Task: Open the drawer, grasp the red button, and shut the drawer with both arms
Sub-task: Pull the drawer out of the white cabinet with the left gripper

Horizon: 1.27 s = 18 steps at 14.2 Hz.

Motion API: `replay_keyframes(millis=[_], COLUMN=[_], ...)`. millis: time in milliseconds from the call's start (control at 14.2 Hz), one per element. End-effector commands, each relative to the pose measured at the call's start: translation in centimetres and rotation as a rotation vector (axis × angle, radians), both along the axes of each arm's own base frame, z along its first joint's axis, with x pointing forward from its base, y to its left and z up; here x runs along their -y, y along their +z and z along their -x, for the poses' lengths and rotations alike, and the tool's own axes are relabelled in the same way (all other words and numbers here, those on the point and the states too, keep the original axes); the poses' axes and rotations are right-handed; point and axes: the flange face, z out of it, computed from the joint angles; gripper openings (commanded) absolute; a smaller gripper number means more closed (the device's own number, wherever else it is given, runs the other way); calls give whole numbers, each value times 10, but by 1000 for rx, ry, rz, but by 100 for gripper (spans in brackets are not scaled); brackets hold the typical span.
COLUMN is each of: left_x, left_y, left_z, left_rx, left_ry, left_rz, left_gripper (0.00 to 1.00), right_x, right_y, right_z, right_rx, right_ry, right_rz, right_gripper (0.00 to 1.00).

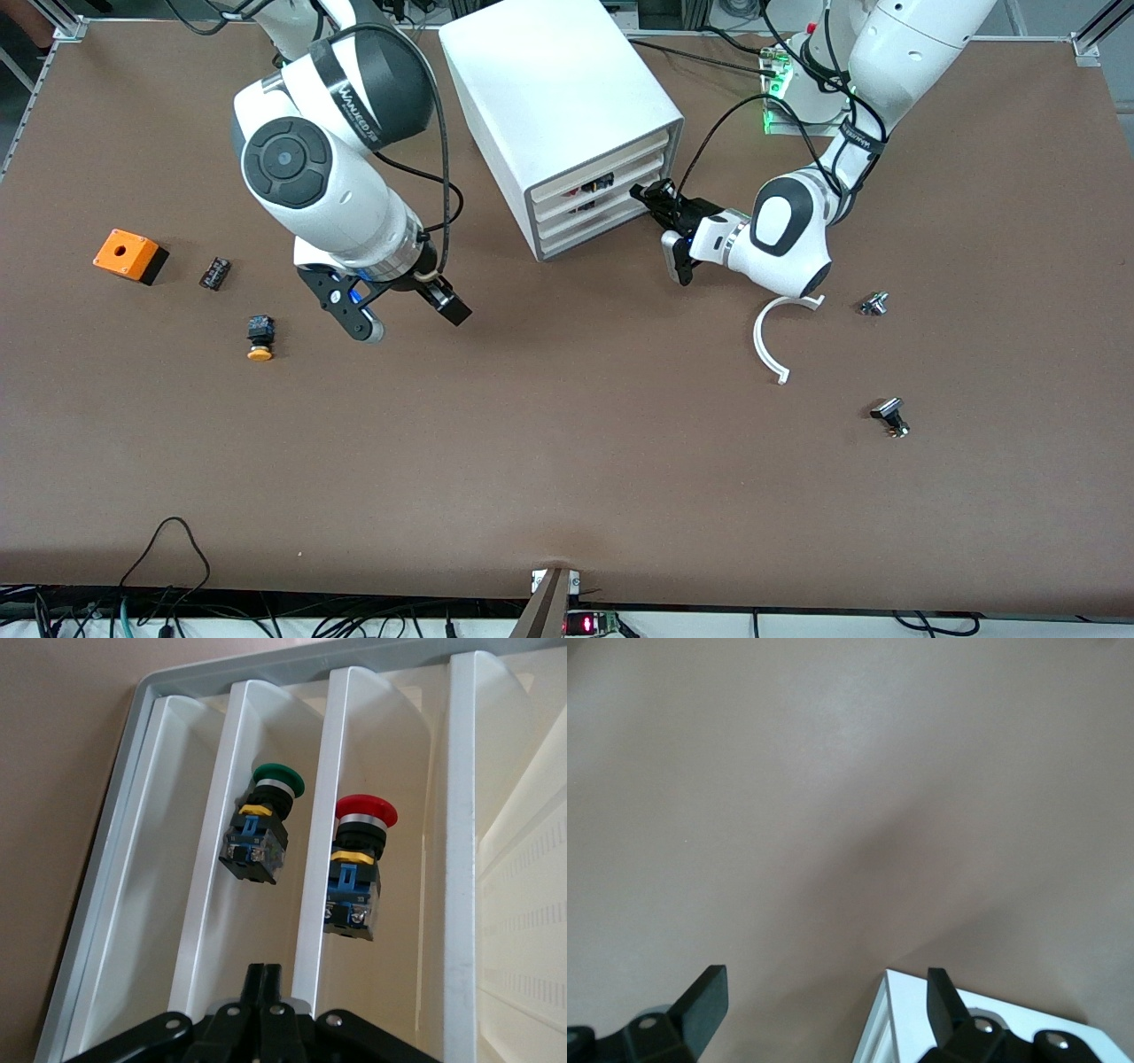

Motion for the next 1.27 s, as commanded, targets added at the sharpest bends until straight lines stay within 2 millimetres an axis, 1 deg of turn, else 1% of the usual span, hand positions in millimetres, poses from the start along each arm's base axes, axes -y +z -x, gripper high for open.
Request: replay_keyframes(millis=[0, 70, 141, 211, 281, 352, 492, 562, 703, 773, 844, 914, 984, 1055, 1125, 1195], left_x=[0, 0, -5, -16, -23, -22, -18, -17, -16, -16, -17, -17, -15, -10, -5, 5], left_y=[8, 9, 10, 9, 10, 9, 7, 5, -7, -9, -9, -11, -11, -10, -12, -13], left_z=[-6, -8, -10, -13, -16, -14, -6, -4, 1, 2, 3, 5, 9, 13, 20, 29], left_rx=[18, 19, 14, -10, -42, -66, -73, -68, -63, -49, -48, -53, -59, -69, -87, -101], left_ry=[26, 30, 38, 51, 74, 78, 60, 54, 44, 39, 37, 38, 36, 42, 61, 89], left_rz=[23, 25, 28, 46, 72, 109, 119, 128, 146, 159, 160, 160, 160, 170, 178, 185], left_gripper=[0, 2, 6, 10, 10, 10, 11, 15, 16, 17, 23, 24, 33, 36, 52, 56], right_x=[-9, -11, -13, -14, -14, -16, -17, -19, -20, -22, -26, -27, -34, -36, -40, -41], right_y=[3, 6, 7, 9, 10, 9, 9, 9, 8, 8, 9, 9, 6, 5, 4, 5], right_z=[-8, -8, -10, -10, -11, -11, -11, -10, -10, -9, -7, -7, -4, -3, -1, -2], right_rx=[4, 1, -4, -4, 0, -1, 0, -1, -2, -3, 3, 4, -1, -3, 0, 6], right_ry=[-44, -57, -75, -80, -92, -94, -98, -96, -96, -107, -116, -119, -115, -129, -136, -145], right_rz=[-22, -38, -60, -73, -75, -76, -76, -76, -75, -75, -79, -81, -78, -77, -80, -84], right_gripper=[99, 99, 99, 99, 99, 99, 99, 99, 99, 99, 99, 99, 99, 99, 99, 99])
